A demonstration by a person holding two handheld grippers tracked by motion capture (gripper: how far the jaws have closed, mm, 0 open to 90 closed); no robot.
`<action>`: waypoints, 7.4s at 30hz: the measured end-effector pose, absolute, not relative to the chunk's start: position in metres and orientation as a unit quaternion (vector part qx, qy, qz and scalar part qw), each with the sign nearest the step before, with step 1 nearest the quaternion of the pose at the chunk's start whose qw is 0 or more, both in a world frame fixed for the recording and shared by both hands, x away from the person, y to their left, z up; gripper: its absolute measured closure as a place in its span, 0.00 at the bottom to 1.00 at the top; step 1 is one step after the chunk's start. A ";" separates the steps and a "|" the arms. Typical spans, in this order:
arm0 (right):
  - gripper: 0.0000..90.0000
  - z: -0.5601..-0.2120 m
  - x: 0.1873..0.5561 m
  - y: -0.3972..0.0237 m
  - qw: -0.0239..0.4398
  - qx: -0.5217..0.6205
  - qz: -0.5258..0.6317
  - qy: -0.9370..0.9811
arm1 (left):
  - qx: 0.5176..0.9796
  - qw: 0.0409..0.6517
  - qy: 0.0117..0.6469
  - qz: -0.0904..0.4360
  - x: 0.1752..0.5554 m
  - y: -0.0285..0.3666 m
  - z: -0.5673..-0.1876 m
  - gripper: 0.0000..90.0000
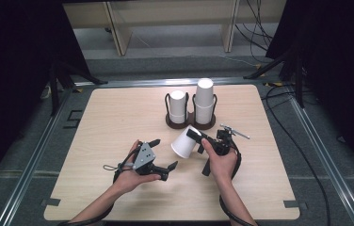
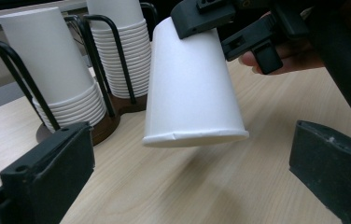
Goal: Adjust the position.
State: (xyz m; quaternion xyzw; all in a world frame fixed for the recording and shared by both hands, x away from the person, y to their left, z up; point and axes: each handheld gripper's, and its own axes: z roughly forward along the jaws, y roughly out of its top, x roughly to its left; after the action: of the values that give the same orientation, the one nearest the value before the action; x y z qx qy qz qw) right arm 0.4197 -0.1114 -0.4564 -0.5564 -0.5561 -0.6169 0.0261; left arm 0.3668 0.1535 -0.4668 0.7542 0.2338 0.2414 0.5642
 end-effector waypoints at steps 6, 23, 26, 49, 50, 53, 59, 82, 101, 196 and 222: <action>0.40 -0.456 0.420 -0.113 0.042 -0.564 -0.622 -0.542 | 0.760 0.560 0.227 0.239 0.369 0.147 -0.468 0.00; 0.40 -0.452 0.423 -0.118 0.065 -0.581 -0.624 -0.518 | 0.759 0.564 0.237 0.221 0.392 0.128 -0.480 0.01; 0.40 -0.451 0.424 -0.119 0.065 -0.584 -0.623 -0.517 | 0.761 0.566 0.237 0.212 0.397 0.124 -0.482 0.02; 0.40 -0.452 0.424 -0.122 0.071 -0.582 -0.638 -0.499 | 0.749 0.582 0.240 0.205 0.406 0.112 -0.485 0.09; 0.40 -0.451 0.424 -0.122 0.075 -0.584 -0.637 -0.498 | 0.750 0.580 0.241 0.206 0.407 0.113 -0.485 0.09; 0.40 -0.452 0.424 -0.121 0.074 -0.583 -0.639 -0.496 | 0.751 0.578 0.240 0.209 0.407 0.113 -0.484 0.12; 0.40 -0.453 0.424 -0.122 0.084 -0.584 -0.642 -0.489 | 0.746 0.585 0.239 0.210 0.408 0.113 -0.484 0.15; 0.30 -0.460 0.428 -0.122 0.087 -0.580 -0.648 -0.485 | 0.755 0.577 0.230 0.211 0.405 0.120 -0.479 0.31; 0.27 -0.452 0.429 -0.129 0.002 -0.528 -0.685 -0.502 | 0.760 0.576 0.228 0.196 0.405 0.133 -0.479 0.32; 0.29 -0.466 0.405 -0.149 -0.059 -0.191 -0.519 -0.831 | 0.920 0.376 0.021 0.104 0.419 0.158 -0.416 0.35; 0.25 -0.465 0.404 -0.141 -0.046 -0.165 -0.500 -0.849 | 0.934 0.346 -0.028 0.086 0.417 0.147 -0.406 0.35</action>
State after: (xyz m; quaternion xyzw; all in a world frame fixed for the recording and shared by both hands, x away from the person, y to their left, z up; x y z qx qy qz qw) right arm 0.4040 -0.1410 -0.4646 -0.1647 -0.8489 -0.5001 -0.0457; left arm 0.4170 0.1466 -0.4057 0.9340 -0.0278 0.0862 0.3456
